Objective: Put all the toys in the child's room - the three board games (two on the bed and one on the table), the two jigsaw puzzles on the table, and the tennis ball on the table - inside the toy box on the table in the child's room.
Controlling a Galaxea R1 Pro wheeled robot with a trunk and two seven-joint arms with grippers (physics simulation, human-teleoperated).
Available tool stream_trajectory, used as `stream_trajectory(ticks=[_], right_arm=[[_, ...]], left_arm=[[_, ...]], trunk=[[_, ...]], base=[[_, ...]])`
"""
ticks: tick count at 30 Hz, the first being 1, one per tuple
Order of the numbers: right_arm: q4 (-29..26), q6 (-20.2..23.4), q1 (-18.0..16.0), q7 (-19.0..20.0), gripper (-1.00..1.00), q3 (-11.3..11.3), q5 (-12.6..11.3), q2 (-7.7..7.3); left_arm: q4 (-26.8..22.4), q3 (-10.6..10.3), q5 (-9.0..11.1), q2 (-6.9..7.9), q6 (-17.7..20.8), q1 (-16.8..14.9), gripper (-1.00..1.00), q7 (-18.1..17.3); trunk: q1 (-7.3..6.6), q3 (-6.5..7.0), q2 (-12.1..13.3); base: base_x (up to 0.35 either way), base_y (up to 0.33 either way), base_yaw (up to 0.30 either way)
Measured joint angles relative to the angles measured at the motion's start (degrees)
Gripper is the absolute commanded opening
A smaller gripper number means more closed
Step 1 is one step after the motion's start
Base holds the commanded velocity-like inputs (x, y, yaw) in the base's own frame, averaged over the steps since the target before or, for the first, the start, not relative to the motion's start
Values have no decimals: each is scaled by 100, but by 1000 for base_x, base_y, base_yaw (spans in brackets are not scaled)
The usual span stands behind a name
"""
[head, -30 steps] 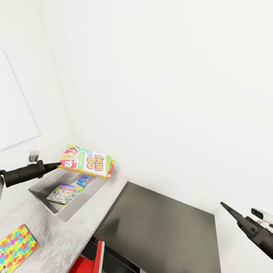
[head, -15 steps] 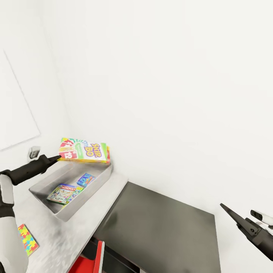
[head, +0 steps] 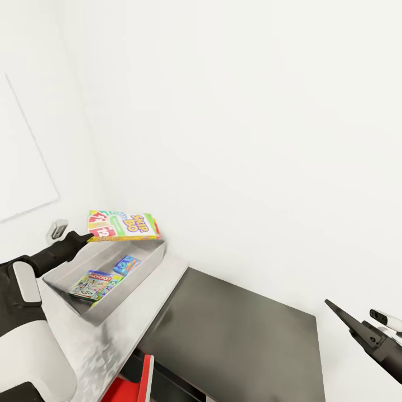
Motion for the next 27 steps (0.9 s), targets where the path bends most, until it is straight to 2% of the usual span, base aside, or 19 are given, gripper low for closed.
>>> stream_trajectory(ticks=[2,6,11,15,18,19,20,27], right_arm=[[1,0,0,1,100,-1,-3,-3],[1,1,0,2,100,-3,-6,-2],[1,0,0,2,100,-1,-1,-2],[1,1,0,2,100,-2,1,0],[1,1,0,2,100,-4,2,0],[1,1,0,2,100,-4,2,0],[1,1,0,2,100,-4,2,1],[1,0,0,3,100,-2,2,1]], left_arm=[[-4,67,-45,-8,-12,-3,-100,163],[-21,164,3,-8,-11,-7,-100,502],[-76,489,284,16,-4,-8,-100,818],[-85,586,407,14,-1,-8,-100,1064],[-87,727,414,6,-14,-7,-100,1328],[-87,744,449,1,-15,-7,-100,1367],[-89,767,569,-5,-11,-8,-100,1426],[-89,815,730,-20,-25,-7,-100,1782]], trunk=[[0,0,0],[0,0,0],[0,0,0],[0,0,0],[0,0,0],[0,0,1],[0,0,0],[0,0,0]], base=[[0,0,0],[0,0,0],[0,0,0],[0,0,0],[0,0,0],[0,0,0],[0,0,0],[0,0,0]])
